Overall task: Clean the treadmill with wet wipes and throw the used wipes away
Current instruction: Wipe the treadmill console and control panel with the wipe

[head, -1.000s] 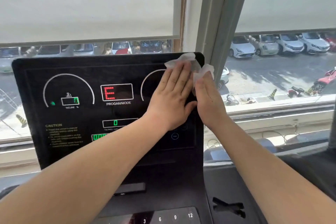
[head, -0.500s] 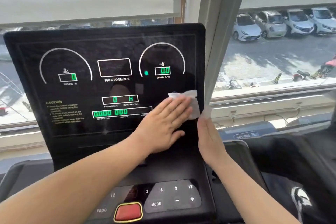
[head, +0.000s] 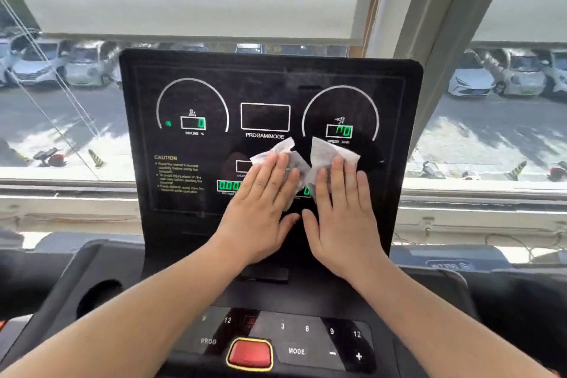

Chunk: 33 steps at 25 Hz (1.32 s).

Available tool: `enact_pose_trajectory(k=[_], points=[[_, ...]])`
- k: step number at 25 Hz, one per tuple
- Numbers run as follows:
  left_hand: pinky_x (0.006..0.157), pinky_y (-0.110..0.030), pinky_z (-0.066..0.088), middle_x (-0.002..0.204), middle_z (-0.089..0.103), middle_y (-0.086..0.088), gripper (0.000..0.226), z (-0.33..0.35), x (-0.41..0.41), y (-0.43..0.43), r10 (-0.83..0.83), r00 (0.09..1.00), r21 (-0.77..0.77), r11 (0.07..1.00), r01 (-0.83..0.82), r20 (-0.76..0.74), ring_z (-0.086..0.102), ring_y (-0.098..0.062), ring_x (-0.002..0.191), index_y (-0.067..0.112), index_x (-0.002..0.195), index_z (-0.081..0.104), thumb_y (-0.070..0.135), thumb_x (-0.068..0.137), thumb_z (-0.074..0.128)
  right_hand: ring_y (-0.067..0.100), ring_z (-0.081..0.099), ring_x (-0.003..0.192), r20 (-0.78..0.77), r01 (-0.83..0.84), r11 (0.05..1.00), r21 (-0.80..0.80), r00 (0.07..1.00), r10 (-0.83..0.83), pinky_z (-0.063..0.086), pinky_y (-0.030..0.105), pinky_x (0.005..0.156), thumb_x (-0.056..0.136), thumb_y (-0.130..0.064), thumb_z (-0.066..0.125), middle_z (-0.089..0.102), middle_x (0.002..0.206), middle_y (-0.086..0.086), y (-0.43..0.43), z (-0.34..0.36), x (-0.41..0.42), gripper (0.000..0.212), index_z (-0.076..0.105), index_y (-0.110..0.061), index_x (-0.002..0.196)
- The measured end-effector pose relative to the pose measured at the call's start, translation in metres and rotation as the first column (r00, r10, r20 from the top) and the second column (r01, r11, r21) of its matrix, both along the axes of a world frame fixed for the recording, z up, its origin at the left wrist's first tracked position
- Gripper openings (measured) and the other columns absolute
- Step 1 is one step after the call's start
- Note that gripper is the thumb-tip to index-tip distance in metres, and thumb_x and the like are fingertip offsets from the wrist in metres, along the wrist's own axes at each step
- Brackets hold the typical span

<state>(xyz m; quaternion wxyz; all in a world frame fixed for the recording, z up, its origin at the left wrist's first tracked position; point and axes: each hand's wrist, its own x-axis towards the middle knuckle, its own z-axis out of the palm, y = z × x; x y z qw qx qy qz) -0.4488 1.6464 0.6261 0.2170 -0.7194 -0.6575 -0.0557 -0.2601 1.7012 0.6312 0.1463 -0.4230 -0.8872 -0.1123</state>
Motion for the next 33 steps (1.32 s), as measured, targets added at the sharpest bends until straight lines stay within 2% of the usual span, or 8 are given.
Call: enact_pose_trajectory(k=[4, 6, 9, 14, 18, 23, 28, 33], points=[[0.127, -0.051, 0.001, 0.168, -0.015, -0.020, 0.081, 0.057, -0.053, 0.022, 0.168, 0.985, 0.096, 0.981, -0.171, 0.040, -0.016, -0.032, 0.156, 0.009, 0.162, -0.005, 0.060, 0.104, 0.022, 0.037, 0.016, 0.154, 0.018, -0.007, 0.984, 0.178, 1.000, 0.004, 0.000, 0.056, 0.126, 0.104, -0.048, 0.024, 0.023, 0.165, 0.021, 0.049, 0.076, -0.033, 0.071, 0.022, -0.005, 0.160], [0.127, -0.050, -0.004, 0.166, -0.023, -0.019, 0.082, 0.082, -0.084, 0.028, 0.317, 0.938, 0.077, 0.941, -0.329, 0.140, -0.023, -0.030, 0.154, 0.011, 0.161, -0.015, 0.062, 0.103, 0.015, 0.037, 0.013, 0.155, -0.017, 0.023, 0.983, 0.182, 1.000, -0.020, -0.003, 0.056, 0.125, 0.105, -0.049, 0.018, 0.021, 0.166, 0.020, 0.065, 0.108, -0.057, 0.070, 0.018, -0.007, 0.161], [0.126, -0.052, -0.004, 0.166, -0.025, -0.019, 0.083, 0.068, -0.105, 0.013, 0.378, 0.869, 0.041, 0.911, -0.411, 0.318, -0.024, -0.032, 0.153, 0.012, 0.159, -0.019, 0.061, 0.103, 0.019, 0.041, 0.015, 0.153, -0.046, -0.025, 0.985, 0.171, 0.998, 0.033, 0.000, 0.057, 0.125, 0.105, -0.049, 0.021, 0.021, 0.165, 0.022, 0.047, 0.101, -0.094, 0.070, 0.019, -0.006, 0.161], [0.126, -0.055, 0.000, 0.166, -0.022, -0.021, 0.085, -0.016, -0.109, -0.047, 0.379, 0.850, -0.025, 0.917, -0.398, 0.367, -0.021, -0.034, 0.154, 0.007, 0.160, -0.013, 0.055, 0.104, 0.027, 0.038, 0.012, 0.155, 0.038, -0.198, 0.980, 0.009, 0.980, 0.198, 0.004, 0.054, 0.126, 0.105, -0.050, 0.028, 0.020, 0.167, 0.018, -0.029, 0.011, -0.118, 0.070, 0.022, -0.007, 0.161], [0.125, -0.056, 0.006, 0.166, -0.023, -0.021, 0.084, -0.062, -0.122, -0.098, 0.405, 0.863, -0.132, 0.914, -0.383, 0.301, -0.020, -0.035, 0.154, 0.006, 0.160, -0.012, 0.057, 0.102, 0.022, 0.037, 0.010, 0.156, 0.168, -0.266, 0.960, -0.093, 0.946, 0.278, 0.005, 0.053, 0.127, 0.104, -0.054, 0.031, 0.019, 0.167, 0.018, -0.076, -0.043, -0.119, 0.073, 0.022, -0.008, 0.160], [0.125, -0.055, 0.004, 0.168, -0.014, -0.020, 0.081, -0.048, -0.163, -0.103, 0.275, 0.941, -0.087, 0.961, -0.263, 0.195, -0.013, -0.033, 0.156, 0.006, 0.162, 0.001, 0.056, 0.102, 0.026, 0.025, 0.004, 0.158, 0.240, -0.295, 0.955, -0.037, 0.925, 0.295, -0.001, 0.053, 0.126, 0.104, -0.056, 0.025, 0.016, 0.169, 0.006, -0.071, -0.023, -0.151, 0.070, 0.021, -0.015, 0.161], [0.126, -0.051, -0.009, 0.167, -0.021, -0.019, 0.081, 0.029, -0.197, -0.051, 0.197, 0.963, 0.015, 0.979, -0.203, 0.183, -0.021, -0.032, 0.155, 0.007, 0.161, -0.008, 0.053, 0.105, 0.028, 0.028, 0.015, 0.156, 0.083, -0.101, 0.985, 0.141, 0.992, 0.090, 0.000, 0.058, 0.125, 0.105, -0.051, 0.025, 0.025, 0.167, 0.005, -0.024, 0.062, -0.205, 0.066, 0.024, -0.017, 0.161], [0.126, -0.050, -0.009, 0.167, -0.021, -0.018, 0.077, 0.054, -0.201, -0.036, 0.149, 0.960, 0.026, 0.987, -0.160, 0.238, -0.025, -0.029, 0.154, 0.006, 0.161, -0.009, 0.048, 0.106, 0.024, 0.025, 0.009, 0.157, -0.147, 0.005, 0.998, 0.056, 0.989, 0.003, -0.002, 0.060, 0.124, 0.105, -0.045, 0.027, 0.019, 0.169, 0.004, -0.028, 0.068, -0.226, 0.062, 0.024, -0.020, 0.161]])
